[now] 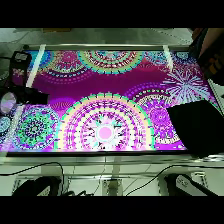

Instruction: Fold the clothes and pants, and hang the long-sleeved shirts on hangers.

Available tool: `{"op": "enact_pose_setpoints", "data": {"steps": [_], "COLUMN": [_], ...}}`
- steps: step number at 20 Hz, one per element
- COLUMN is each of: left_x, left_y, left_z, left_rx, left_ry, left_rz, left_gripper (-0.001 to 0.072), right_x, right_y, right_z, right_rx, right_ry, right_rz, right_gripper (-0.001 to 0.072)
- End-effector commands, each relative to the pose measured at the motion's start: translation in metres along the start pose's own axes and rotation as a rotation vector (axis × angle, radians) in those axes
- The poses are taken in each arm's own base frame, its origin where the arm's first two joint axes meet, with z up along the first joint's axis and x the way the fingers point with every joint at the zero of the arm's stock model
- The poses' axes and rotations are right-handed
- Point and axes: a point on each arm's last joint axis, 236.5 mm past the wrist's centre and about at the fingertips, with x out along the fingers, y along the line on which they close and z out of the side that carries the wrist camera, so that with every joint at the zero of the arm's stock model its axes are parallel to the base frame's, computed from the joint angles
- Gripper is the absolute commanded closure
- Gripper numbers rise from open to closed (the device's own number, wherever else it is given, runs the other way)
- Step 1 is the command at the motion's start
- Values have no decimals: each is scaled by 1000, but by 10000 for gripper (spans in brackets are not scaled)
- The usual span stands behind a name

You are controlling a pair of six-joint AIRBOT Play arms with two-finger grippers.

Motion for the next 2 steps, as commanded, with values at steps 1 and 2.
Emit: {"op": "enact_pose_setpoints", "data": {"steps": [1, 2], "left_x": [0, 0], "left_y": [1, 1], "left_z": [0, 0], "left_rx": [-1, -1], "left_ry": [-1, -1], "left_rz": [1, 1], "left_gripper": [687, 688], "right_x": [1, -1], "right_y": [32, 33], "right_z": [-9, -7], "right_rx": [-241, -265], "right_ry": [-28, -53], "right_rz": [-175, -240], "right_gripper": [679, 679]}}
